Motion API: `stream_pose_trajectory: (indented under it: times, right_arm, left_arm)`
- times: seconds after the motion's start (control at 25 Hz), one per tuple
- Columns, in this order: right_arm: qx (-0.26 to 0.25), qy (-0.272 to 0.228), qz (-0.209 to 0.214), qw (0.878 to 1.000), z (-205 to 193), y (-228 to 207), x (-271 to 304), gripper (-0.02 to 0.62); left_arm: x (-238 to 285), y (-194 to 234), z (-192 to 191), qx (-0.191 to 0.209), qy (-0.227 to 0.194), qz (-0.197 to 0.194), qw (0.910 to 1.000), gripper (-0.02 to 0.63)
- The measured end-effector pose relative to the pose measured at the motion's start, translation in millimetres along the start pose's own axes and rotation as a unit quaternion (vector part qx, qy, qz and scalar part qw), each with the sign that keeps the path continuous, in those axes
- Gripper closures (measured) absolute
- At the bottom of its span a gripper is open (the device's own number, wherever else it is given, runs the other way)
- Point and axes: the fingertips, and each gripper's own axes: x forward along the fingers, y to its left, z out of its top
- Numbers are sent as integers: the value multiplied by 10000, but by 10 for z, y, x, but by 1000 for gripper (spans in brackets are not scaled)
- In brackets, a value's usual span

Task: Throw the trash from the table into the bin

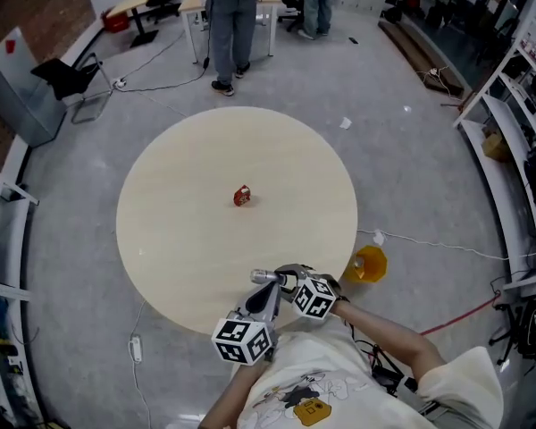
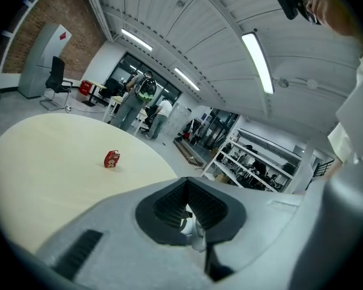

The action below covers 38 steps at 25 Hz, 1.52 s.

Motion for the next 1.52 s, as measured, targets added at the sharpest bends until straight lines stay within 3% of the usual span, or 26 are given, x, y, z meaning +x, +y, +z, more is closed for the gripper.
stream_pose_trajectory:
  times: [0.76, 1.28, 1.52]
  right_arm:
    - [1257, -51, -591, 9903, -1449, -795, -1257, 417]
    - [2198, -160, -1275, 9670, -2447, -1405, -1916, 416]
    - [2618, -158, -1454, 9540, -3134, -1479, -2306, 417]
  left_arm:
    - [1360, -1205, -395, 335, 896, -567, 9938, 603]
    - [2168, -1749, -739, 458, 1687, -875, 9807, 603]
    - [2652, -2275, -1069, 534, 2000, -1083, 9723, 603]
